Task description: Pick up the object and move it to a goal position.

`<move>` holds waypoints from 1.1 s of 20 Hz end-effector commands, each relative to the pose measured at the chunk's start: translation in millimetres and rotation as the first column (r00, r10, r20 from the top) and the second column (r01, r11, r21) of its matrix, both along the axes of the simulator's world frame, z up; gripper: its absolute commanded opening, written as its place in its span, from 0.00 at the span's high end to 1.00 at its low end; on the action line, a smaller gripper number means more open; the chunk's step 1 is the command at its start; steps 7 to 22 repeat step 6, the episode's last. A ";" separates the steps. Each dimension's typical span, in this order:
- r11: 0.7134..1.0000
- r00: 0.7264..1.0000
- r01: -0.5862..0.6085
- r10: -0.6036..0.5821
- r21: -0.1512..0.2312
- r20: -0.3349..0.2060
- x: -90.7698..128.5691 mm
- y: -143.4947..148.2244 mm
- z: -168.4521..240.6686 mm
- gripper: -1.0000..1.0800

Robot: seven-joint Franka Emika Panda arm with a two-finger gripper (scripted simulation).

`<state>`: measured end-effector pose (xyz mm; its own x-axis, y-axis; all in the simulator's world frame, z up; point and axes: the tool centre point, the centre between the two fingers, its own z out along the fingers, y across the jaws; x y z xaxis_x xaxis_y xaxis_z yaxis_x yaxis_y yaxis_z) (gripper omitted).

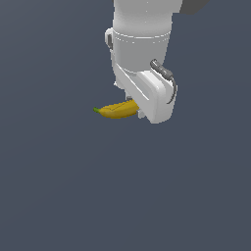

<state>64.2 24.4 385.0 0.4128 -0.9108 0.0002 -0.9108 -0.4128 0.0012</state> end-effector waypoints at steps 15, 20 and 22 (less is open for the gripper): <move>1.000 1.000 0.000 0.000 0.000 0.001 1.2 2.8 12.4 1.00; 1.000 1.000 0.000 0.000 0.000 0.001 1.2 2.8 12.4 1.00; 1.000 1.000 0.000 0.000 0.000 0.001 1.2 2.8 12.4 1.00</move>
